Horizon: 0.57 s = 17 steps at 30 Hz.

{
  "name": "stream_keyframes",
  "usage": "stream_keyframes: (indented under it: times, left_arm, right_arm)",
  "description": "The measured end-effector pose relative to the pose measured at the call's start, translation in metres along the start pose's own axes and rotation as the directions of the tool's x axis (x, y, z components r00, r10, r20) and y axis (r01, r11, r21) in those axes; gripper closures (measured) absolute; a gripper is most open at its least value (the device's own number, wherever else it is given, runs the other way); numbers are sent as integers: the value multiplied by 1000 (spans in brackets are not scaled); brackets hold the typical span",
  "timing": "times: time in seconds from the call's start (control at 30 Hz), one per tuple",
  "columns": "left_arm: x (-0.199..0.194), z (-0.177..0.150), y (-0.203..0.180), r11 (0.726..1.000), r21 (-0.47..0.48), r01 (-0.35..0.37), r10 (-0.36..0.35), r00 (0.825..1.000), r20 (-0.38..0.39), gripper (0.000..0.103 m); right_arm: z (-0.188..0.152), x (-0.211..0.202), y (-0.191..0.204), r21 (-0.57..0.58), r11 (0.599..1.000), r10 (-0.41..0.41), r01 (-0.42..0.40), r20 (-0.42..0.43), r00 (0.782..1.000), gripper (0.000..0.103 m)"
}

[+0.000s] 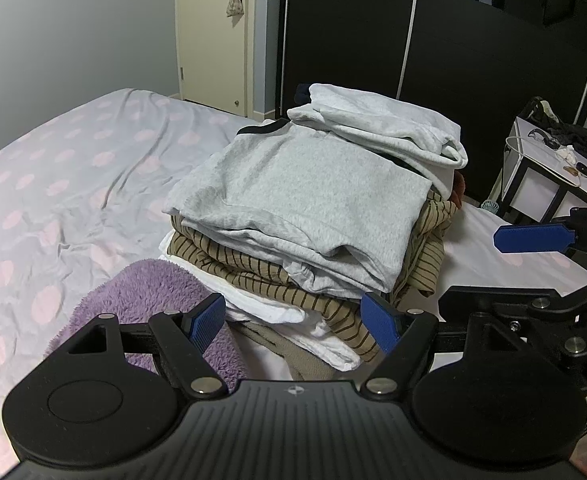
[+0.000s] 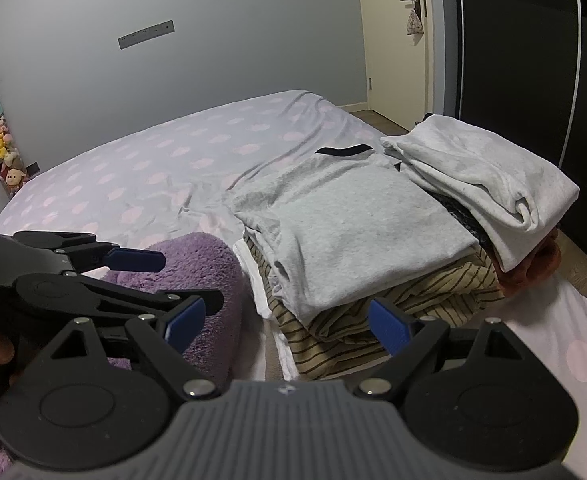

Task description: Fold clothes

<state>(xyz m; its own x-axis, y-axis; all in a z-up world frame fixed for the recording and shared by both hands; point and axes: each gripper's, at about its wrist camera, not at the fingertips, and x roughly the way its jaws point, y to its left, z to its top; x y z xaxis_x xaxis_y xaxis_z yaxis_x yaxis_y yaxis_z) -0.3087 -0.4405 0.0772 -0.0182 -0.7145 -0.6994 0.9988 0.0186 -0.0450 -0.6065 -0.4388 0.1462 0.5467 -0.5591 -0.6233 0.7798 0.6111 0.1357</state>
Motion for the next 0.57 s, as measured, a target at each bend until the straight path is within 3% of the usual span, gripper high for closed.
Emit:
stream_keyframes:
  times: [0.57]
  left_arm:
    - [1, -2, 0, 1000, 4, -1, 1, 1000, 1, 31]
  right_arm:
    - [-1, 0, 3, -6, 1000, 2, -2, -3, 1000, 13]
